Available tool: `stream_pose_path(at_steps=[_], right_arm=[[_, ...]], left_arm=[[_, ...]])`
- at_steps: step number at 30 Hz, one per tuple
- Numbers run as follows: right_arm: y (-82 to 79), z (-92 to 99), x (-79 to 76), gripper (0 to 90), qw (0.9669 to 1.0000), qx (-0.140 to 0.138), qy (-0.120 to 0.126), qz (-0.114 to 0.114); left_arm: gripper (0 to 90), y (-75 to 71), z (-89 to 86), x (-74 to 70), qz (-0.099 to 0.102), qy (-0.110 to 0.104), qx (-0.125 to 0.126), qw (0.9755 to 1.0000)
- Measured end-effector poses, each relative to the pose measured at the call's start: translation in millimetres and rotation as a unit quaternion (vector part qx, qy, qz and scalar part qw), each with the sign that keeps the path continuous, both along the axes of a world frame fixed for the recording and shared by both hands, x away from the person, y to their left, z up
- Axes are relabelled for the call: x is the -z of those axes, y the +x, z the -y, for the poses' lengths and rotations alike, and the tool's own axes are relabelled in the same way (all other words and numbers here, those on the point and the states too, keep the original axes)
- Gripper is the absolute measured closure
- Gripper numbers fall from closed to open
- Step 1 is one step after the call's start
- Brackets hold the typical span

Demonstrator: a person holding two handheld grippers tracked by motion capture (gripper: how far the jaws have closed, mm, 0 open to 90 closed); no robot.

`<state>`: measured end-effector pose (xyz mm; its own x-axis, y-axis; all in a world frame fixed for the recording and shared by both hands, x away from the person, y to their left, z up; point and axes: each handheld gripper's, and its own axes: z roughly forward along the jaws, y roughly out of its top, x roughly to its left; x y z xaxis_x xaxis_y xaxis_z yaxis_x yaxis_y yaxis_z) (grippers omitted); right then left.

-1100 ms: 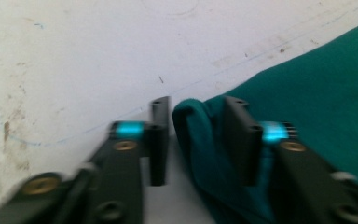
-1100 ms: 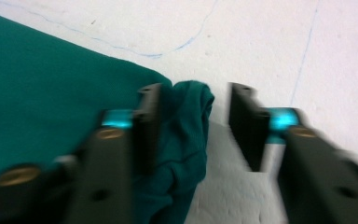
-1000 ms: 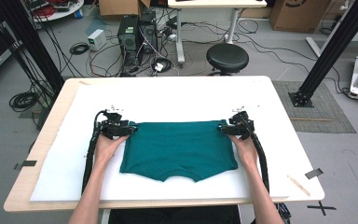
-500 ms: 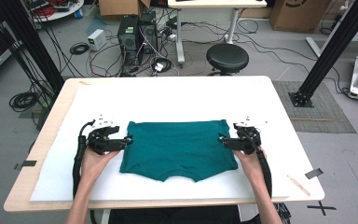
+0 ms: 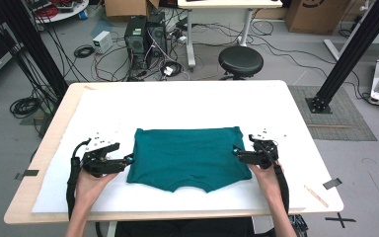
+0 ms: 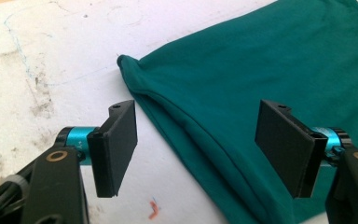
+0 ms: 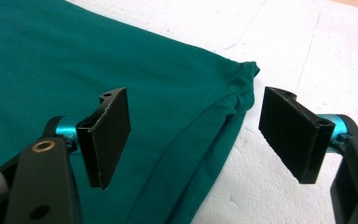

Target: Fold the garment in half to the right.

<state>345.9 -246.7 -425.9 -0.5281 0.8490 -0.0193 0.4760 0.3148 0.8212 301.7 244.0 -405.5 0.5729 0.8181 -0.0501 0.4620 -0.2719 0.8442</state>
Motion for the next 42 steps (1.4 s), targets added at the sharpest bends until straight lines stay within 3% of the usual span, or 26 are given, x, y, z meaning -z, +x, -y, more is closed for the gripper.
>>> stream_pose_path(at_steps=[9,20,33,40,42], right_arm=[[-3.4,4.1,1.1,25.4,0.9999,0.003,0.009,0.004],[-5.5,6.7,-0.1,25.5,0.9999,0.006,0.01,0.008],[-4.6,3.5,1.9,25.5,1.0,0.004,0.005,0.005],[-5.1,3.1,1.9,25.7,1.0,0.005,0.004,0.006],[-5.4,2.9,1.8,25.7,1.0,0.005,0.003,0.006]], left_arm=[[29.6,-17.6,7.6,5.2,0.003,0.0,0.002,1.0],[29.5,-21.4,20.8,19.7,-0.019,0.019,0.008,0.9996],[30.2,-33.5,34.8,35.3,-0.032,0.047,-0.037,0.9977],[31.4,-37.6,37.5,42.3,-0.045,0.04,-0.061,0.9964],[31.5,-36.6,36.2,44.4,-0.056,0.039,-0.06,0.9958]])
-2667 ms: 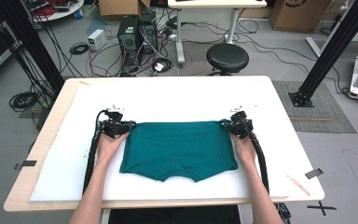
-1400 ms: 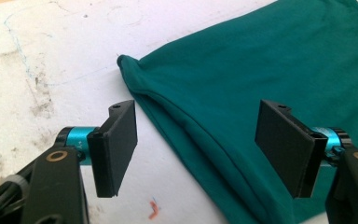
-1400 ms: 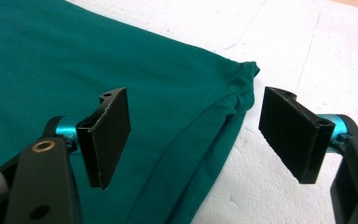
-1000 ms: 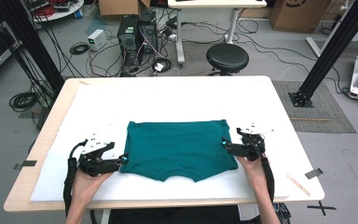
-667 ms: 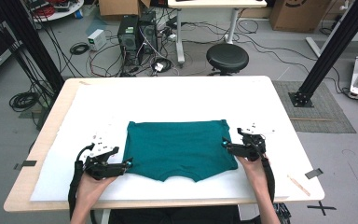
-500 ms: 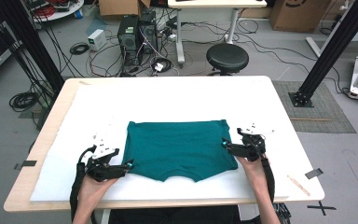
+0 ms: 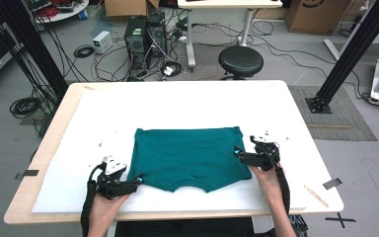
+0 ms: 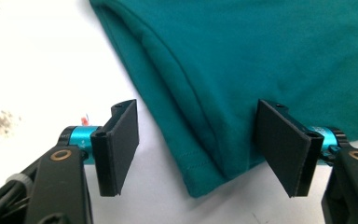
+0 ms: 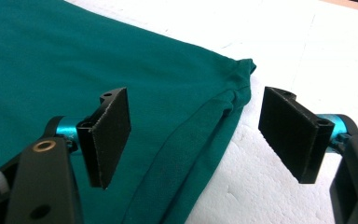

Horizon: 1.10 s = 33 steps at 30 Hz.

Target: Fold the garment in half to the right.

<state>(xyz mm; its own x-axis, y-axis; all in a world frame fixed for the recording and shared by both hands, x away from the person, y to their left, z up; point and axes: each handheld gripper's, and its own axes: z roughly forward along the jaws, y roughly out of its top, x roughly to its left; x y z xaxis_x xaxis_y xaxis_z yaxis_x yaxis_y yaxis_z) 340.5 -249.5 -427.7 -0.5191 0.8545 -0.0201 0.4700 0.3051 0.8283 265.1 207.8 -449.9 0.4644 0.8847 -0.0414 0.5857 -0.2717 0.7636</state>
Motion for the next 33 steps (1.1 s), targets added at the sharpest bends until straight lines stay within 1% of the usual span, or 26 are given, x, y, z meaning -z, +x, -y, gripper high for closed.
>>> stream_pose_path(at_steps=[3,6,11,13,16,20,21,22,24,26,27,33], right_arm=[[0.1,-0.2,0.3,25.7,1.0,0.0,0.0,-0.001],[0.0,-0.3,0.6,25.7,1.0,0.001,-0.001,0.0],[-0.2,0.0,0.1,25.9,1.0,-0.001,-0.003,0.003],[-0.4,-0.8,-0.2,25.9,1.0,0.0,-0.002,0.003],[-0.5,-2.3,0.0,25.9,1.0,-0.001,-0.002,0.002],[-0.8,-4.3,-0.6,26.2,1.0,-0.004,-0.004,0.001],[-0.9,-4.2,-0.9,26.2,1.0,-0.004,-0.004,0.002],[-1.0,-3.6,-1.5,26.2,1.0,-0.003,-0.004,0.003],[-1.3,-1.7,-2.4,26.2,1.0,-0.001,-0.002,0.006],[-1.9,-0.2,-3.1,26.2,1.0,0.002,0.001,0.005],[-1.8,0.5,-3.2,26.2,1.0,0.002,0.0,0.007],[-2.5,-1.3,-3.4,26.2,1.0,-0.001,0.001,0.007]], left_arm=[[31.9,0.2,-0.3,0.3,-0.006,-0.008,-0.004,0.9999],[32.5,-0.1,-0.1,0.4,-0.007,-0.008,-0.006,0.9999],[33.4,-2.1,0.7,0.4,-0.006,-0.003,-0.007,1.0],[35.4,-2.6,1.0,0.8,-0.004,-0.006,-0.007,0.9999],[37.3,-2.7,0.6,0.7,-0.005,-0.007,-0.005,0.9999],[37.9,-3.4,1.5,0.5,-0.005,-0.008,-0.005,0.9999],[39.4,-4.5,1.8,0.4,-0.003,-0.007,0.0,1.0],[44.9,-5.8,2.5,0.3,0.0,-0.009,0.009,0.9999],[51.2,-7.4,4.3,0.2,0.002,-0.009,0.014,0.9999],[53.0,-7.2,4.2,0.4,0.001,-0.011,0.014,0.9998],[53.1,-6.8,3.6,0.4,-0.001,-0.016,0.014,0.9998],[54.0,-6.7,3.4,0.7,-0.001,-0.016,0.013,0.9998]])
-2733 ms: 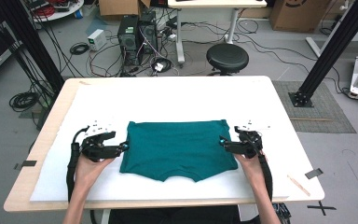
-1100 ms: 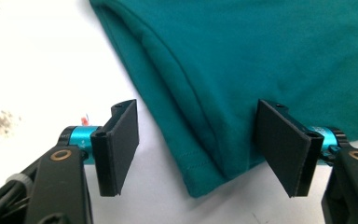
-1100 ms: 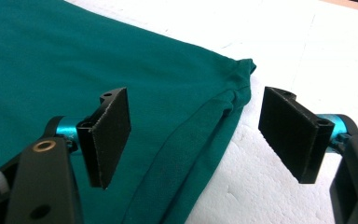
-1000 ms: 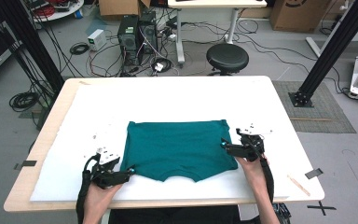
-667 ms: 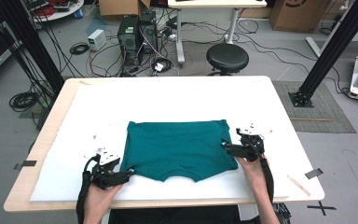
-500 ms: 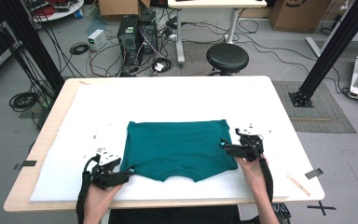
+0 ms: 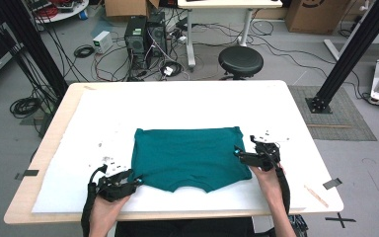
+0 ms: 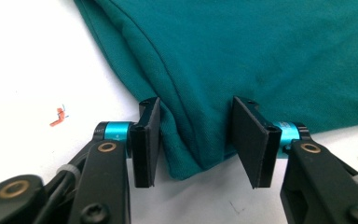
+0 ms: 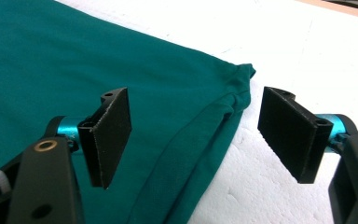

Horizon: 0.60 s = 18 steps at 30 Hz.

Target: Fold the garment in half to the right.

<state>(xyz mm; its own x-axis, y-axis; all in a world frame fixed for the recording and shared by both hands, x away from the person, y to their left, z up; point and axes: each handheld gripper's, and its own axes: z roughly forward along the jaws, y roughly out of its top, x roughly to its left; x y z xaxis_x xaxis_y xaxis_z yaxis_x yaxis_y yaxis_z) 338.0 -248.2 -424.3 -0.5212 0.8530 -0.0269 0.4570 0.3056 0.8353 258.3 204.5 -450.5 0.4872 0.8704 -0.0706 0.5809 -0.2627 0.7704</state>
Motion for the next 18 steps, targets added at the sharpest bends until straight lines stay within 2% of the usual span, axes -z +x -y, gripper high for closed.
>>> stream_pose_path(at_steps=[7,12,18], right_arm=[[-2.1,-3.5,-2.7,26.3,1.0,-0.005,0.0,0.003],[-4.3,-6.0,-5.5,26.3,0.9999,-0.01,0.003,0.006],[-6.0,-10.7,-7.9,26.2,0.9998,-0.018,0.005,0.005]], left_arm=[[65.0,0.1,-1.7,0.5,-0.003,-0.014,0.007,0.9999],[76.9,-0.1,-2.3,0.6,-0.005,-0.022,0.024,0.9995],[81.1,0.2,-2.6,0.8,-0.005,-0.023,0.027,0.9994]])
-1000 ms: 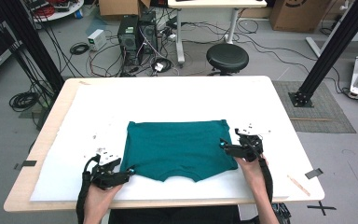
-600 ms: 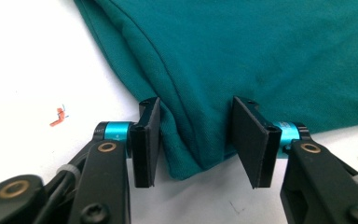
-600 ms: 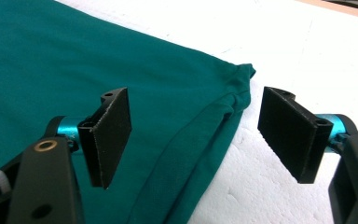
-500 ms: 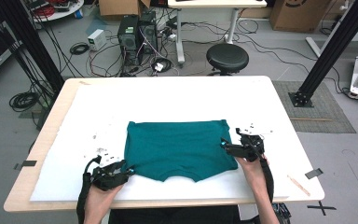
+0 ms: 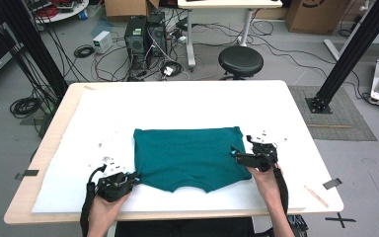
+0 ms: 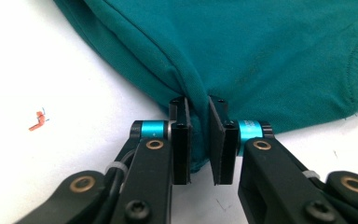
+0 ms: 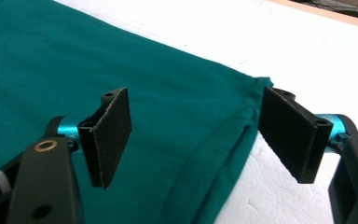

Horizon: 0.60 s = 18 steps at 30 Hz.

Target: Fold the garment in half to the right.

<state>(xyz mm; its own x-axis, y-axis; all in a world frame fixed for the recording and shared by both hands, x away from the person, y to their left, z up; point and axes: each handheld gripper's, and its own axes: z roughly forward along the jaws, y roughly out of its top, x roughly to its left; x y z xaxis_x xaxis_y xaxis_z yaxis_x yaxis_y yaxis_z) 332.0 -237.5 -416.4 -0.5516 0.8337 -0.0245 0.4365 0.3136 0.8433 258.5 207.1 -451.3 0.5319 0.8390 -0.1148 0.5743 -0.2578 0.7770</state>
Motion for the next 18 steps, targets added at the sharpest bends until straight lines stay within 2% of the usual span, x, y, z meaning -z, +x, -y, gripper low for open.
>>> stream_pose_path(at_steps=[4,10,14,18], right_arm=[[-1.5,-4.2,-3.5,26.2,0.9999,-0.011,0.002,0.002],[-2.5,-16.5,-9.4,26.2,0.9994,-0.034,0.01,0.003],[0.7,-31.7,-17.3,26.3,0.9981,-0.059,0.016,0.005],[6.8,-49.4,-27.7,26.2,0.9966,-0.082,0.011,0.005]], left_arm=[[82.2,-0.5,0.8,-0.5,0.002,0.007,0.005,1.0],[82.4,0.2,0.1,-0.3,0.002,0.005,0.008,1.0],[82.3,-0.5,0.8,-0.3,0.007,0.011,0.008,0.9999],[82.2,-0.6,0.9,-0.1,0.009,0.011,0.009,0.9999]])
